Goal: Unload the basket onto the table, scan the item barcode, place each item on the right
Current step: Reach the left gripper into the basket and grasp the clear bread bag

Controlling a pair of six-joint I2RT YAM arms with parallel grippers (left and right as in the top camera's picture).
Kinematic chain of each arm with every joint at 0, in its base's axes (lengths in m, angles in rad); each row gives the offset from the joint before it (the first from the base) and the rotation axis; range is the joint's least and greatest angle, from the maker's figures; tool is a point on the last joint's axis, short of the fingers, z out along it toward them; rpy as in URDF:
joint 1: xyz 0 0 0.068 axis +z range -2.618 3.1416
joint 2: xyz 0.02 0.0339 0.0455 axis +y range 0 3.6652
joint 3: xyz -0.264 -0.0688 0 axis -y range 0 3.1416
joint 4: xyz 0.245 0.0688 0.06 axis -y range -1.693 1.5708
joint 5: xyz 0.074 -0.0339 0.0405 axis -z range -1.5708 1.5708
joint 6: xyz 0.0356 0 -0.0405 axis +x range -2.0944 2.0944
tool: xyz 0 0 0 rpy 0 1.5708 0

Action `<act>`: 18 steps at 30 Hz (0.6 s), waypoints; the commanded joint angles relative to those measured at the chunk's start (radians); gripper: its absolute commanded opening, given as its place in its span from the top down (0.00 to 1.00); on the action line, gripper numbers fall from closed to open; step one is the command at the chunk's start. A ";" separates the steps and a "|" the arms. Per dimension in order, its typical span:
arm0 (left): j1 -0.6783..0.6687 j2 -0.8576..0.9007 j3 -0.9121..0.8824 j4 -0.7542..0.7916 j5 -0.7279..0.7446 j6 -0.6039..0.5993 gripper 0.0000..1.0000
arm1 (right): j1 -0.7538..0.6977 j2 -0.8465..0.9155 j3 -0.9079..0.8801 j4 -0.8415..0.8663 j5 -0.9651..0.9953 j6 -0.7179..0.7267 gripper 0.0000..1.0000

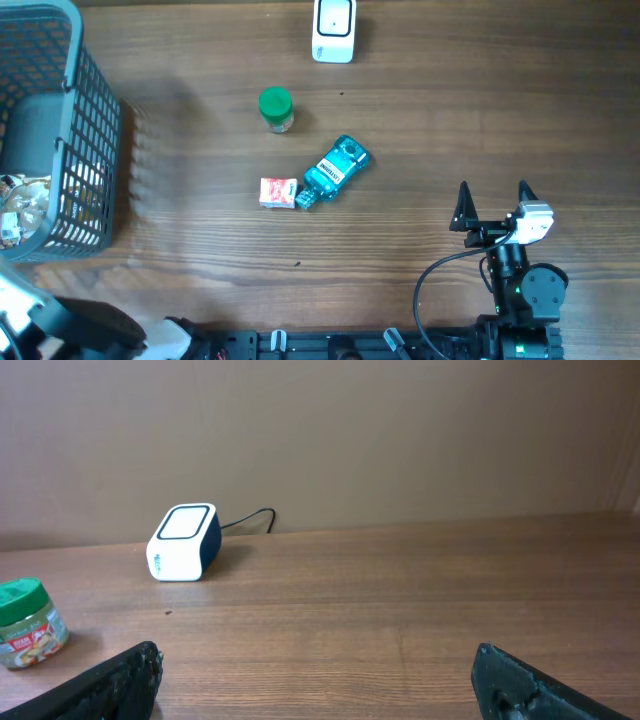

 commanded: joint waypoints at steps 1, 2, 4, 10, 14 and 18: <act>-0.001 0.067 0.000 -0.007 0.040 0.026 0.00 | -0.003 -0.001 0.000 0.003 0.010 -0.006 0.00; 0.000 0.086 0.000 -0.015 0.040 0.042 0.00 | -0.003 -0.001 0.000 0.003 0.010 -0.006 0.00; -0.001 0.124 0.000 -0.067 0.007 -0.042 0.00 | -0.003 -0.001 0.000 0.003 0.010 -0.006 0.00; -0.026 0.255 0.000 -0.177 -0.099 -0.165 0.00 | -0.003 -0.001 0.000 0.003 0.010 -0.005 0.00; -0.057 0.330 0.000 -0.228 -0.198 -0.247 0.00 | -0.003 -0.001 0.000 0.003 0.010 -0.006 0.00; -0.092 0.377 0.000 -0.235 -0.244 -0.269 0.00 | -0.003 -0.001 0.000 0.003 0.010 -0.006 0.00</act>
